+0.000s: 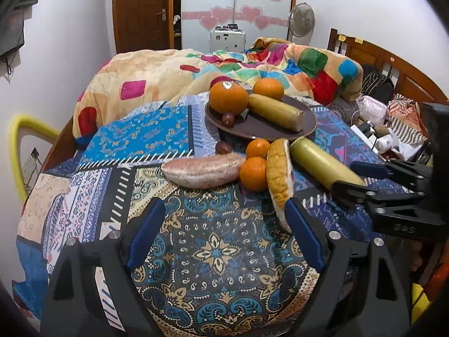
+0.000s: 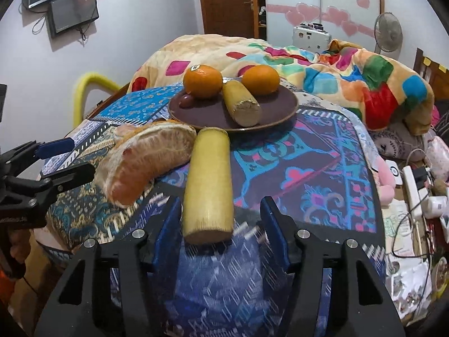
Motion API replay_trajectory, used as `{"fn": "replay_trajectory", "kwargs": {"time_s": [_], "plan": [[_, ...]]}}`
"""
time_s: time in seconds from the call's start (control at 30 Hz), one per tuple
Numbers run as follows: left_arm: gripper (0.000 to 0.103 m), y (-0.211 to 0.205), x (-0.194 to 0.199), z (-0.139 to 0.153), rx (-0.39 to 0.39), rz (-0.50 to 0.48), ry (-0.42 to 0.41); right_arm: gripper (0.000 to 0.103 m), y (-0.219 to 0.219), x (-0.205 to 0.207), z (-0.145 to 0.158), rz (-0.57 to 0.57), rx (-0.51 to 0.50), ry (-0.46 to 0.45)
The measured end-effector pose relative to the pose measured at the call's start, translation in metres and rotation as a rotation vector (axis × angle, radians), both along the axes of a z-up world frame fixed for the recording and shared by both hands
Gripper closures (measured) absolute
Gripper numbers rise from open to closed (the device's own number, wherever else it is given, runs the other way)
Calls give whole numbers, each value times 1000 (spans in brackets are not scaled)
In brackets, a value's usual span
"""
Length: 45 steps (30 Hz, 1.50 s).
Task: Organize fruits
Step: 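Grasp the second yellow cylindrical fruit with the right gripper and lift it, then grasp the peeled pomelo wedge with the left gripper while the right gripper holds the yellow fruit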
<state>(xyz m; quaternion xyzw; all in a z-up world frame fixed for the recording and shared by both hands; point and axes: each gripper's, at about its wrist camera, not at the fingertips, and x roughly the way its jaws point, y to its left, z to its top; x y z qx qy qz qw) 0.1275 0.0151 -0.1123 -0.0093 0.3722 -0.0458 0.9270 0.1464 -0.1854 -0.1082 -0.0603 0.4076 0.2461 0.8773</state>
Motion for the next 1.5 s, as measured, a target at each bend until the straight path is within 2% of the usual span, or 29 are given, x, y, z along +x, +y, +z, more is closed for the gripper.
{"fn": "replay_trajectory", "kwargs": {"time_s": [0.1,0.17,0.23,0.33,0.47,0.5,0.6,0.7,0.8,0.9,0.97,1.33,1.5], "plan": [[15,-1,-1,5,8,-8,-11,48,7,10,-3,9,4,6],[15,-4,-3,8,22,-13,-18,52,12,15,-6,10,-1,9],[19,-7,-3,10,28,-19,-21,68,13,18,-10,22,7,32],[28,-13,-3,12,42,-36,-23,68,9,15,-10,25,15,32],[34,-24,2,9,42,-58,-1,68,-5,6,-9,15,-3,25],[39,-27,4,8,42,-64,5,68,-10,2,-9,10,-13,22],[42,-37,7,5,42,-87,13,68,-22,-1,-7,-4,-27,21],[55,-48,14,1,70,-97,14,68,-35,-1,-5,-12,-28,33],[57,-53,26,-5,63,-111,43,68,-40,0,-5,-13,-21,38],[72,-51,37,-13,29,-108,82,68,-41,3,-3,-9,-11,31],[72,-49,37,-16,-7,-107,93,68,-40,5,-2,-7,-5,19],[73,-64,26,-14,6,-161,91,68,-35,10,-8,9,2,5],[73,-72,45,-19,9,-151,128,68,-36,11,-8,16,7,8]]}}
